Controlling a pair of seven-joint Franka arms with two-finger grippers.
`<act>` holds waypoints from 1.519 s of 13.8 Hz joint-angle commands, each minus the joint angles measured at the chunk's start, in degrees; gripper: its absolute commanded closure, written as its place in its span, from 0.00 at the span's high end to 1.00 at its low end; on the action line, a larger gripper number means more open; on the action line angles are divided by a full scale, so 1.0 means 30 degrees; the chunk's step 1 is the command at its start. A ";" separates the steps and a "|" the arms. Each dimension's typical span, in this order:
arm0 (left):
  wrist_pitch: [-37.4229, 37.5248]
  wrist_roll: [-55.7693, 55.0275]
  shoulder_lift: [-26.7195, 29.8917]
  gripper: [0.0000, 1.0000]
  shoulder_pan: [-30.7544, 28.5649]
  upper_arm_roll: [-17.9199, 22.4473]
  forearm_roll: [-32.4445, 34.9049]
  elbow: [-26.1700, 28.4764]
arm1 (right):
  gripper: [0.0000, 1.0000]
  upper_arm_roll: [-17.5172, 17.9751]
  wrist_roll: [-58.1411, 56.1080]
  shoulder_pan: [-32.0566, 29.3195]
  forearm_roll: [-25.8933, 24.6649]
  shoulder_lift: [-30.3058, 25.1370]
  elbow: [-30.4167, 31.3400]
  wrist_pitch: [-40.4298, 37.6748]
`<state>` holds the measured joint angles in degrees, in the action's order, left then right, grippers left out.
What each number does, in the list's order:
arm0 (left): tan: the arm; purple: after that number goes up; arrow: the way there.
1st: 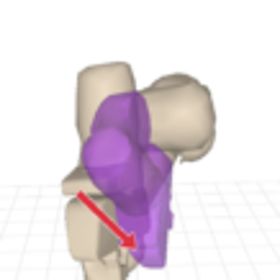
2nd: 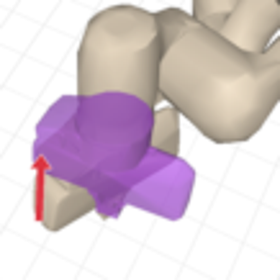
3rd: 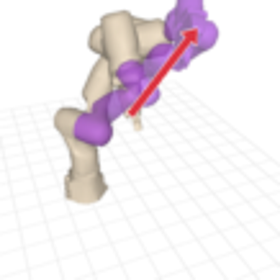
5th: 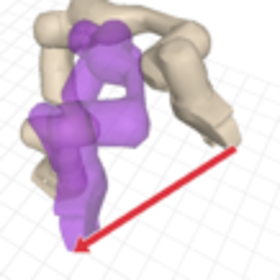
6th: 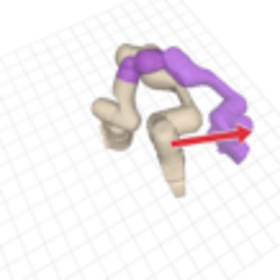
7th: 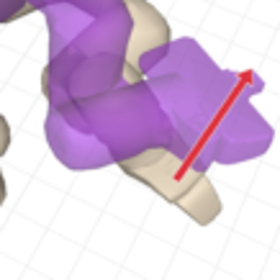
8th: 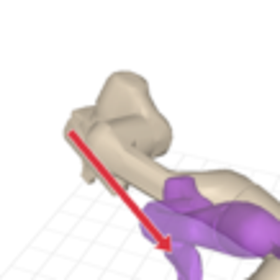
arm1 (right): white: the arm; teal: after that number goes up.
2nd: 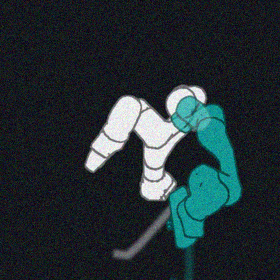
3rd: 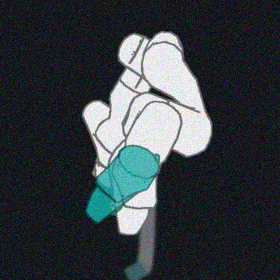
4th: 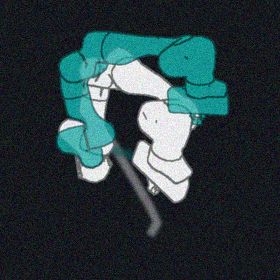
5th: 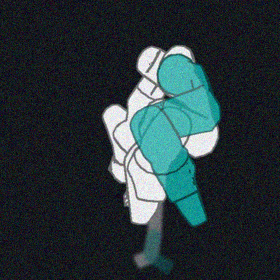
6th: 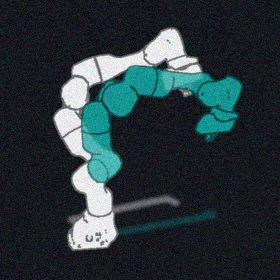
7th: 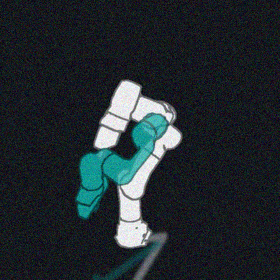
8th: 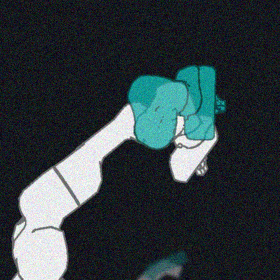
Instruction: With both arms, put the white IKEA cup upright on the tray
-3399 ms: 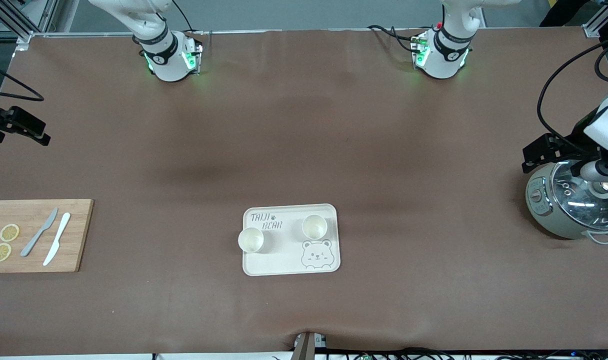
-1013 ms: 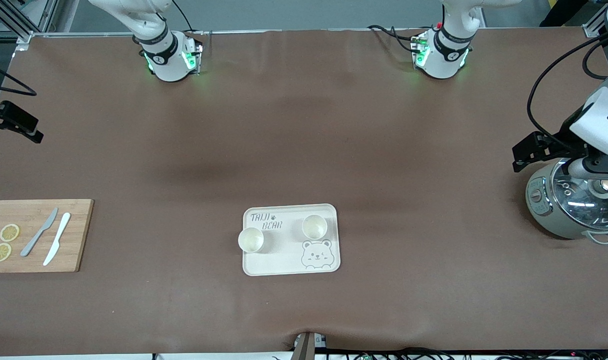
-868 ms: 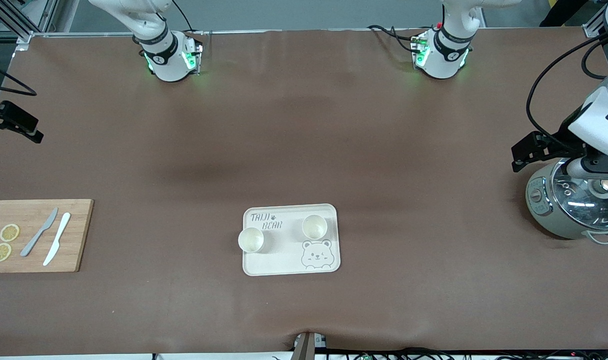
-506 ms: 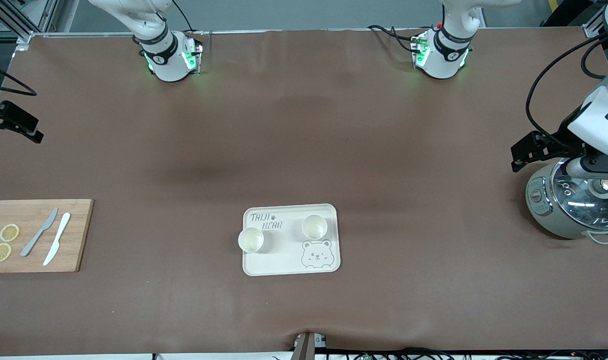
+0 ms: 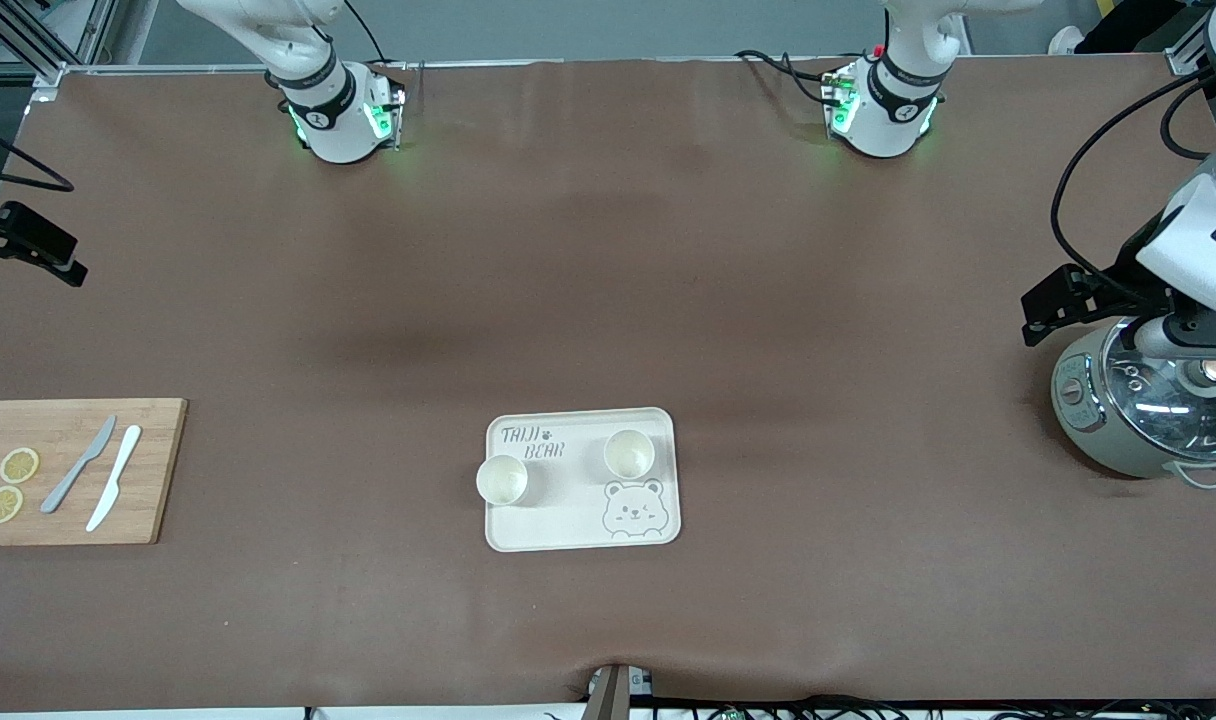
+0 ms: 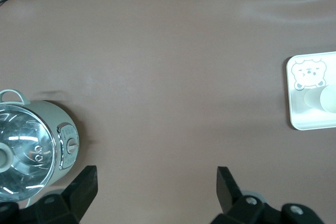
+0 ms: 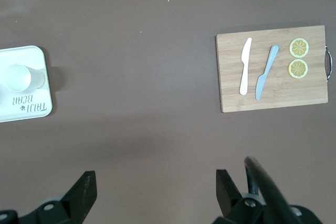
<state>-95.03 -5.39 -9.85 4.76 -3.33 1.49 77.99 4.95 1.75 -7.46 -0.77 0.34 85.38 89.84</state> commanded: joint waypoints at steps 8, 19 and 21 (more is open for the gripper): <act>-0.0139 -0.1133 0.0177 1.00 0.0258 -0.0558 0.0352 0.0018 | 1.00 0.0049 -0.0086 0.0083 -0.0094 0.0150 -0.0395 -0.0270; -0.0139 -0.0693 0.0265 1.00 0.0111 -0.0558 0.0147 -0.0100 | 1.00 0.0079 -0.0085 0.0083 -0.0094 0.0150 -0.0395 -0.0299; -0.0109 -0.0722 0.0265 1.00 0.0140 -0.0558 0.0176 -0.0071 | 1.00 0.0079 -0.0056 0.0083 -0.0094 0.0150 -0.0395 -0.0299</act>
<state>-95.32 -7.90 -9.75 5.67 -4.42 1.49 77.48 5.10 1.75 -7.43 -0.77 0.34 85.38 89.84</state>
